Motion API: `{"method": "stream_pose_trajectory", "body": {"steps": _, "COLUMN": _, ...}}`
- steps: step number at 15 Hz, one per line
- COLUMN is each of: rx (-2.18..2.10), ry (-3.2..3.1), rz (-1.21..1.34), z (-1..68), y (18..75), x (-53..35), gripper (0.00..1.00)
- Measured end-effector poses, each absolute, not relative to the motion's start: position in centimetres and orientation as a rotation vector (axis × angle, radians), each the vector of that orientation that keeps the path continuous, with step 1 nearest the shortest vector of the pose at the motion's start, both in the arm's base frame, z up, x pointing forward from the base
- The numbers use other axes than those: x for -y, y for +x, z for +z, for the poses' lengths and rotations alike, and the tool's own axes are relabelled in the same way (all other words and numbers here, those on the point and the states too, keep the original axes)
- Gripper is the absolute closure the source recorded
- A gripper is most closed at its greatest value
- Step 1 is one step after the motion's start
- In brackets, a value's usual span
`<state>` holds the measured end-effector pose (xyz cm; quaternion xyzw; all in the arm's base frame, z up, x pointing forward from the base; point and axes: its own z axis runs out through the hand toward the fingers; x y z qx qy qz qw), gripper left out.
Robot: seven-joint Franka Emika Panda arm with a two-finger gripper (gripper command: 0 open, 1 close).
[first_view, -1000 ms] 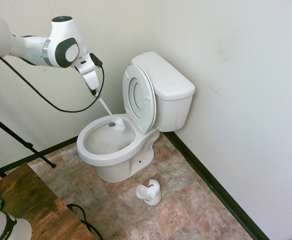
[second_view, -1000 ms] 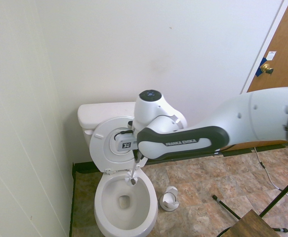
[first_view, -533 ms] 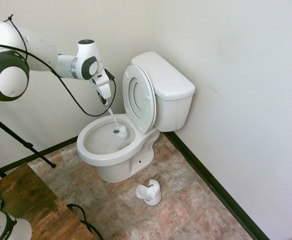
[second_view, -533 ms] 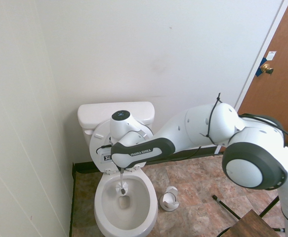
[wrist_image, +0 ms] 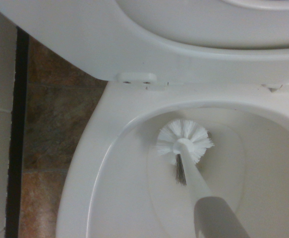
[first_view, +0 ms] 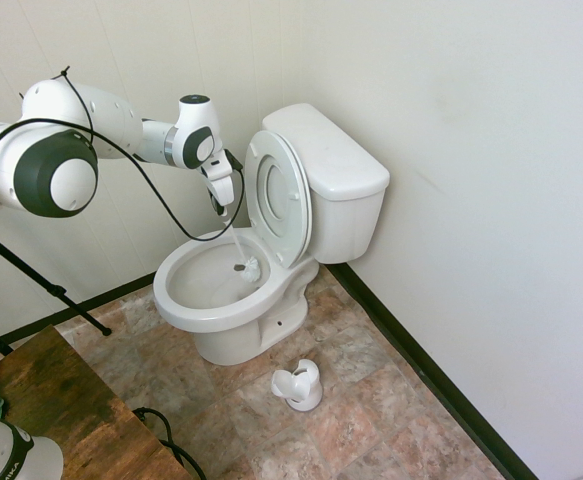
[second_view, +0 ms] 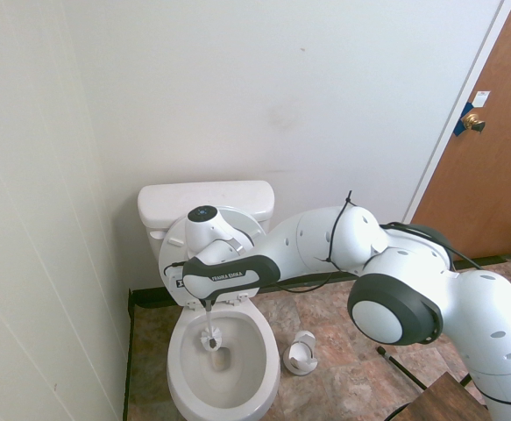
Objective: Clean the toilet
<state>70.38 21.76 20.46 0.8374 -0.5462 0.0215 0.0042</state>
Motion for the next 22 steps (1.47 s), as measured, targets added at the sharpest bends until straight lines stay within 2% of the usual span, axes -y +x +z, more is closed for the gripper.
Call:
{"method": "stream_pose_trajectory", "body": {"steps": 5, "rx": 1.678, "ry": 2.625, "rz": 0.041, "z": 18.3, "y": 70.9, "x": -23.6, "gripper": 1.0}}
{"method": "stream_pose_trajectory", "body": {"steps": 10, "rx": 1.581, "ry": 2.663, "rz": 0.022, "z": 18.4, "y": 68.8, "x": -28.1, "gripper": 1.0}}
{"method": "stream_pose_trajectory", "body": {"steps": 16, "rx": 1.444, "ry": 2.687, "rz": -0.031, "z": 20.3, "y": 62.1, "x": -31.4, "gripper": 1.0}}
{"method": "stream_pose_trajectory", "body": {"steps": 22, "rx": 1.424, "ry": 2.634, "rz": -0.096, "z": 19.3, "y": 56.4, "x": -27.2, "gripper": 1.0}}
